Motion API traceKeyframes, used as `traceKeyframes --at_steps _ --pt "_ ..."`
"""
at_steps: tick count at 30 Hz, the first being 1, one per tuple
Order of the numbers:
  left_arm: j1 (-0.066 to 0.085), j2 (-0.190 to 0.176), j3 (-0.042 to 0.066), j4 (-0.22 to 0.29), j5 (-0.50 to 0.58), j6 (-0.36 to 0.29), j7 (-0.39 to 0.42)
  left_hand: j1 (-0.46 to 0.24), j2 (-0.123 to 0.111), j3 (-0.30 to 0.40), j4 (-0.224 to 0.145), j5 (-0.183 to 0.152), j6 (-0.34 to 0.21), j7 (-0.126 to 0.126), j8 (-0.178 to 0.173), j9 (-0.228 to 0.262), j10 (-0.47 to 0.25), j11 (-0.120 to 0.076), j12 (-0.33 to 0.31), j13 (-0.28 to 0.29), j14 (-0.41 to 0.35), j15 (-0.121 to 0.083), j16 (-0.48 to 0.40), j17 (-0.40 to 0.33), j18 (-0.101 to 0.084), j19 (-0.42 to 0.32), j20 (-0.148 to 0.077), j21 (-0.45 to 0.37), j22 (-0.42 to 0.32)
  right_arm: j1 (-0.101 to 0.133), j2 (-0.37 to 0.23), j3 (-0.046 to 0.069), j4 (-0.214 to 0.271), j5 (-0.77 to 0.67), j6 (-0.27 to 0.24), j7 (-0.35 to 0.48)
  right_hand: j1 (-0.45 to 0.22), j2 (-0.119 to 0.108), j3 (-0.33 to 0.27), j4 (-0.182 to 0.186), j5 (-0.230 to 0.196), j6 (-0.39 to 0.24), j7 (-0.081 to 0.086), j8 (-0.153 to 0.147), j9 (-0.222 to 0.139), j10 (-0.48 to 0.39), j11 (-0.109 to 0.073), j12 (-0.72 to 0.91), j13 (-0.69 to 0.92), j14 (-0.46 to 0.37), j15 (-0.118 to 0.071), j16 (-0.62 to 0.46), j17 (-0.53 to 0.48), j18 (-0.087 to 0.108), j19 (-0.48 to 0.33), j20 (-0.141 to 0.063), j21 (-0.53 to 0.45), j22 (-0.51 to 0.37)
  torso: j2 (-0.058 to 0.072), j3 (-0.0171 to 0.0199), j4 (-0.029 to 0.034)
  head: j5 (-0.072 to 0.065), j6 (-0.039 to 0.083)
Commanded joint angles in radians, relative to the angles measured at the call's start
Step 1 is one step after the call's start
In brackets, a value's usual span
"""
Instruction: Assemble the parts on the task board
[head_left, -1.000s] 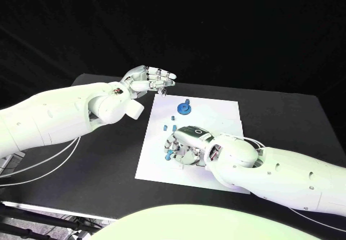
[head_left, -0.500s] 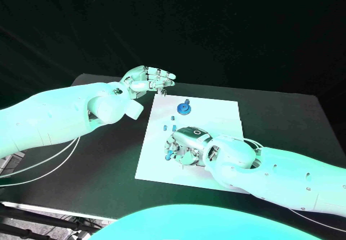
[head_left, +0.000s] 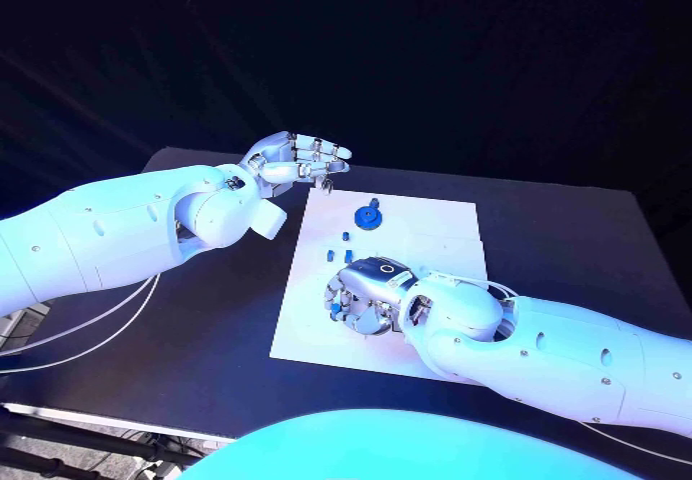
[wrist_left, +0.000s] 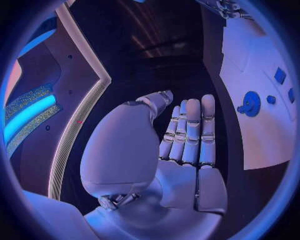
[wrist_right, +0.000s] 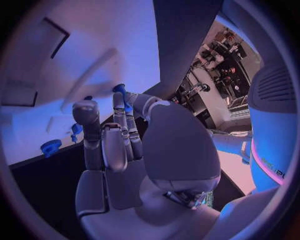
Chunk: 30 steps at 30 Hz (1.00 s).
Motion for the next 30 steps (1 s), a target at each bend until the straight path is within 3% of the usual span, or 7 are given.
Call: traceKeyframes --at_steps 1,2,7,14,20,24,30 --pt "0.0 0.001 0.001 0.002 0.004 0.017 0.003 -0.003 0.007 -0.006 0.0 0.001 -0.005 0.0 0.007 -0.001 -0.007 -0.002 0.005 0.001 -0.001 0.007 -0.004 -0.001 0.015 0.008 0.002 -0.007 -0.002 -0.006 -0.001 -0.005 -0.003 -0.008 -0.003 -0.002 -0.024 -0.019 -0.015 -0.001 0.017 -0.03 0.006 -0.01 0.007 -0.029 -0.002 -0.009 -0.001 0.025 0.009 0.0 0.003 -0.007 -0.005 0.004 -0.007 -0.001 -0.001 0.0 -0.0014 0.001 0.0" --pt "0.0 0.001 0.001 0.002 0.004 0.017 0.003 -0.003 0.007 -0.006 0.0 0.001 -0.005 0.0 0.007 -0.001 -0.007 -0.002 0.005 0.001 -0.001 0.007 -0.004 -0.001 0.015 0.008 0.002 -0.007 -0.002 -0.006 -0.002 -0.006 -0.002 -0.007 -0.014 -0.002 -0.035 -0.035 -0.025 -0.002 0.021 -0.062 0.012 -0.032 -0.002 -0.059 0.006 -0.019 -0.004 0.025 0.016 0.001 0.004 -0.007 -0.007 0.009 -0.013 -0.003 -0.001 -0.0001 -0.0013 0.0 0.0" --pt "0.0 0.001 0.001 0.002 0.004 0.019 0.001 -0.003 0.007 -0.006 0.0 0.001 -0.005 0.0 0.007 -0.001 -0.007 -0.002 0.005 0.001 -0.001 0.007 -0.004 -0.001 0.015 0.008 0.002 -0.007 -0.002 -0.007 -0.012 -0.006 0.005 -0.005 -0.064 -0.009 -0.047 -0.057 -0.045 -0.005 0.013 -0.114 0.016 -0.069 -0.016 -0.096 0.011 -0.017 -0.002 0.024 0.021 0.003 0.006 -0.005 -0.007 0.016 -0.021 -0.004 -0.001 0.0002 -0.0011 0.0 0.0" --pt "0.0 0.0 0.001 0.001 0.004 0.02 0.001 -0.003 0.007 -0.007 0.001 0.001 -0.006 0.0 0.007 -0.001 -0.009 -0.002 0.006 0.001 -0.001 0.007 -0.004 -0.001 0.015 0.008 0.002 -0.008 -0.003 -0.008 -0.036 -0.006 0.031 -0.003 -0.116 -0.011 -0.049 -0.069 -0.057 -0.007 0.011 -0.143 0.021 -0.088 -0.025 -0.118 0.015 -0.01 0.0 0.023 0.023 0.003 0.003 -0.004 -0.007 0.019 -0.028 -0.007 -0.002 0.0007 -0.0016 -0.002 0.0" --pt "0.0 0.001 0.0 -0.001 0.004 0.021 0.001 -0.003 0.007 -0.007 0.001 0.001 -0.006 0.0 0.007 -0.001 -0.009 -0.002 0.006 0.001 -0.001 0.007 -0.004 -0.001 0.015 0.008 0.002 -0.008 -0.003 -0.006 -0.085 0.0 0.088 0.006 -0.176 -0.004 -0.057 -0.08 -0.098 -0.001 0.009 -0.192 0.012 -0.119 -0.04 -0.15 0.015 0.013 0.007 0.021 0.025 0.004 0.002 -0.004 -0.004 0.021 -0.035 -0.007 -0.003 0.0007 -0.002 -0.007 0.0" --pt "0.0 0.001 0.0 -0.002 0.005 0.021 0.001 -0.003 0.007 -0.007 0.001 0.001 -0.006 0.0 0.007 -0.001 -0.009 -0.002 0.006 0.001 -0.001 0.007 -0.004 -0.001 0.015 0.008 0.002 -0.008 -0.003 0.006 -0.137 0.012 0.131 0.025 -0.203 0.001 -0.058 -0.081 -0.115 0.003 0.011 -0.194 0.01 -0.121 -0.042 -0.154 0.014 0.022 0.01 0.022 0.024 0.005 0.003 -0.004 -0.002 0.021 -0.036 -0.006 -0.004 -0.0001 -0.0026 -0.014 0.0" --pt "0.0 -0.001 -0.001 0.0 0.006 0.02 0.003 -0.003 0.007 -0.007 0.001 0.001 -0.006 0.0 0.007 -0.001 -0.009 -0.002 0.006 0.001 -0.001 0.007 -0.004 -0.001 0.015 0.008 0.002 -0.008 -0.003 0.055 -0.271 0.026 0.191 0.238 -0.212 0.003 -0.053 -0.07 -0.16 0.029 0.016 -0.108 0.032 -0.081 -0.034 -0.092 0.016 0.113 0.045 0.02 0.025 0.004 -0.001 -0.003 -0.001 0.022 -0.055 -0.013 -0.007 -0.0026 -0.0054 -0.037 0.0"
